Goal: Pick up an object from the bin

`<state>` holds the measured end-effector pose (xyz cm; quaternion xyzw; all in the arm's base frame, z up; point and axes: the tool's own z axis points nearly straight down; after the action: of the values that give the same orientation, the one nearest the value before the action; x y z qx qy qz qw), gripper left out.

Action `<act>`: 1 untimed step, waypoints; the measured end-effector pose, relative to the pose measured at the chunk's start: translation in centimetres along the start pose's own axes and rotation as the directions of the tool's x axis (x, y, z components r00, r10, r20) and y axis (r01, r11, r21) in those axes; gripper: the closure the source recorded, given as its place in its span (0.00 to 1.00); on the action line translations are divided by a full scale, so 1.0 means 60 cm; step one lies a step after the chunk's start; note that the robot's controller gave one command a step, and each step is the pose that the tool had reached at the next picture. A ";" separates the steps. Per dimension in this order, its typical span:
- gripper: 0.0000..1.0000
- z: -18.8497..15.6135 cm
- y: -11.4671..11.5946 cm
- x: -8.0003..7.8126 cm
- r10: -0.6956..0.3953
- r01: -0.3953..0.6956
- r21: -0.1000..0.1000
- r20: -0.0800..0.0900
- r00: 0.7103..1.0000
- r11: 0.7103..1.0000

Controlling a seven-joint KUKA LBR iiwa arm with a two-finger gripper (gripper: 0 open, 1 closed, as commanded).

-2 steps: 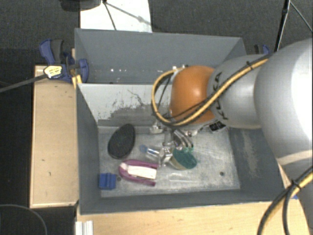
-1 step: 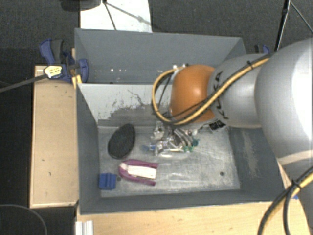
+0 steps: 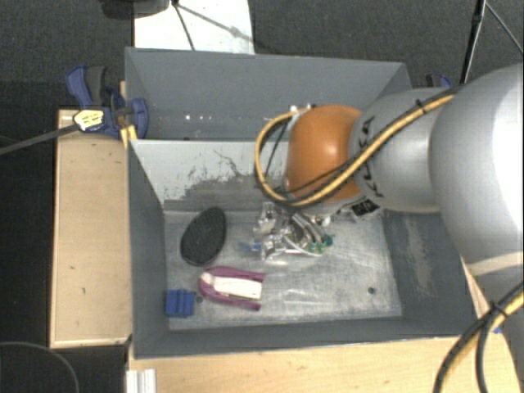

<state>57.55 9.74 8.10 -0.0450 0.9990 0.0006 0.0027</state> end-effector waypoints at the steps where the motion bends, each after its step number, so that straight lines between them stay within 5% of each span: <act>1: 1.00 -0.076 0.000 -0.003 0.002 -0.002 0.000 0.003 1.000 1.000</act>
Offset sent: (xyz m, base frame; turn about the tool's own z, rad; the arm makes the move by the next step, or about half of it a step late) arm 0.0000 -0.0001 0.0424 0.0000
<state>57.72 9.75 12.66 -0.0441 0.9990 0.0008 0.0040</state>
